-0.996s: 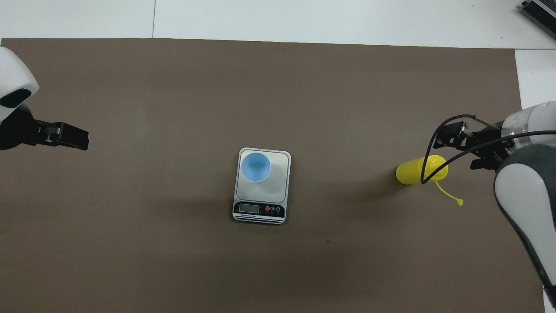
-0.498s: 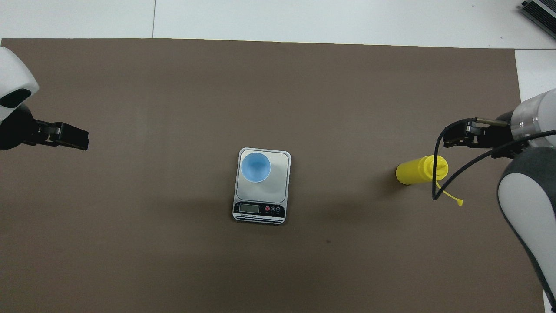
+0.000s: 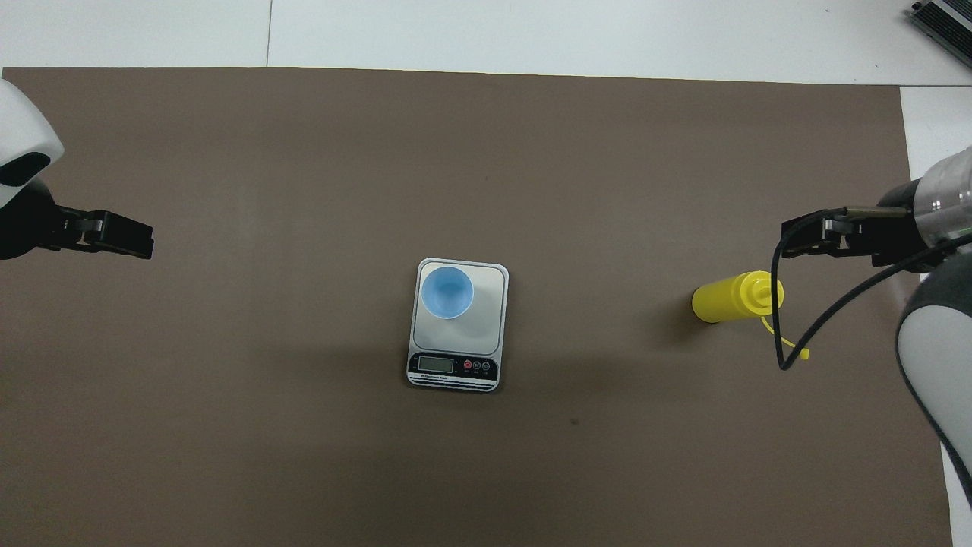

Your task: Pour seasoning into cup on scale with both arms

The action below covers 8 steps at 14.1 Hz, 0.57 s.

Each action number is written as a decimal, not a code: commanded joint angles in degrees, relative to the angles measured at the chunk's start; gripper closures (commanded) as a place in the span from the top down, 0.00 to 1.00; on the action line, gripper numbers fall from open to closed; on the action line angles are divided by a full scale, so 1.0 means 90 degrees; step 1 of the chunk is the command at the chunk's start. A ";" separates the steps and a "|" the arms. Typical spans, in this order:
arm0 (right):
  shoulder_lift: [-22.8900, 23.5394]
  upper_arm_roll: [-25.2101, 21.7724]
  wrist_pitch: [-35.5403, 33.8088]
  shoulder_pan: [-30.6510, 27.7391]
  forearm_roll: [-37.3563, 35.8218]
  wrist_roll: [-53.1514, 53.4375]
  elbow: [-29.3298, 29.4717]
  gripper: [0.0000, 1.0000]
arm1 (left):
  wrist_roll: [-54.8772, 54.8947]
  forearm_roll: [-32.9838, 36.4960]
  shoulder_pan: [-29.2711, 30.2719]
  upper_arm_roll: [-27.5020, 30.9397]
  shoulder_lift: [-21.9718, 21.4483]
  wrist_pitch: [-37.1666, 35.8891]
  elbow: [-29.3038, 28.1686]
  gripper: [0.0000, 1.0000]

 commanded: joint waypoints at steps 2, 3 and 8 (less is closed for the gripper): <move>0.0053 0.0087 -0.0287 0.0032 -0.0078 -0.0183 0.0081 1.00 | 0.0099 -0.0080 0.0045 0.0007 -0.0094 0.0052 -0.0034 1.00; 0.0043 0.0087 -0.0366 0.0032 -0.0079 -0.0193 0.0071 1.00 | 0.0080 -0.0080 0.0045 0.0007 -0.0103 0.0052 -0.0044 1.00; -0.0016 0.0097 -0.0532 0.0032 -0.0040 -0.0193 -0.0036 1.00 | 0.0099 -0.0100 0.0045 0.0007 -0.0103 0.0072 -0.0044 1.00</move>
